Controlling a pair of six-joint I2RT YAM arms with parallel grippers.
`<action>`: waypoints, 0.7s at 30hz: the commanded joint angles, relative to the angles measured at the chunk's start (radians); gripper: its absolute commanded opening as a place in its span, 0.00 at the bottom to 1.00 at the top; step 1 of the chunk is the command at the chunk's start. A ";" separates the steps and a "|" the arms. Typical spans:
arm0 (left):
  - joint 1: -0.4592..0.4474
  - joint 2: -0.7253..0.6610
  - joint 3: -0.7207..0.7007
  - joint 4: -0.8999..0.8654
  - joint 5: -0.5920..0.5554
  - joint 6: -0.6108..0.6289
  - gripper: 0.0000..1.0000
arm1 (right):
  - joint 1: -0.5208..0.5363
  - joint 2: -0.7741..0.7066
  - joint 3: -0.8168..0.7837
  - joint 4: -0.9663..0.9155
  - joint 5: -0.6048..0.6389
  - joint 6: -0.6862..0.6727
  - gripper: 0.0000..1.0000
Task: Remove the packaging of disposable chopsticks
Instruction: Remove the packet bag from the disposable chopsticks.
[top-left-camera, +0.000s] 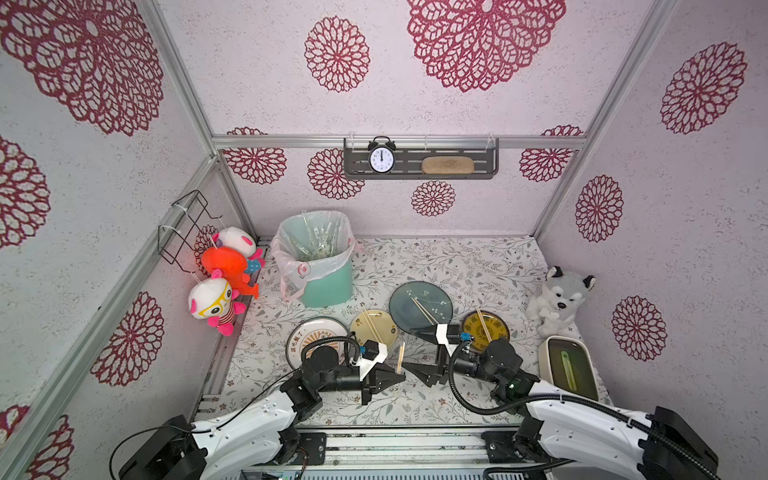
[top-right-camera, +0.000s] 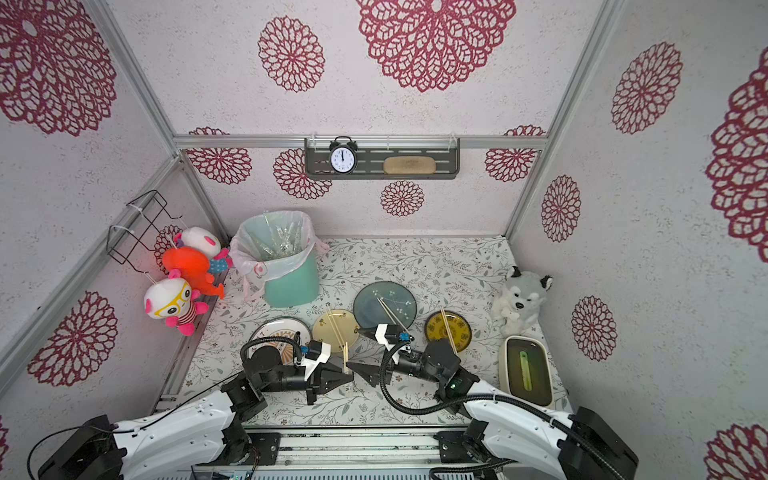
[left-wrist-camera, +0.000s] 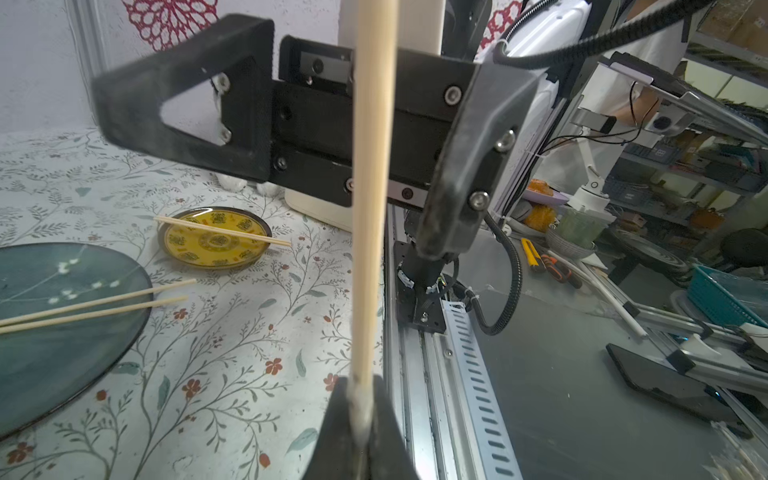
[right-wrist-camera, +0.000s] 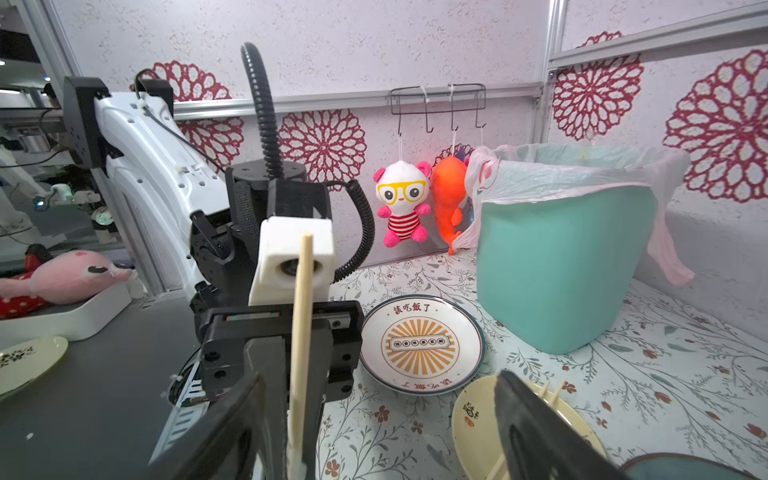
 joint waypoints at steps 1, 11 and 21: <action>0.011 0.000 0.013 -0.014 0.025 0.025 0.00 | -0.004 0.023 0.026 0.047 -0.097 0.037 0.74; 0.008 0.013 0.015 -0.016 0.020 0.024 0.00 | -0.002 0.105 0.045 0.134 -0.198 0.097 0.39; 0.008 0.041 0.019 -0.014 0.009 0.020 0.00 | -0.001 0.119 0.045 0.121 -0.213 0.099 0.00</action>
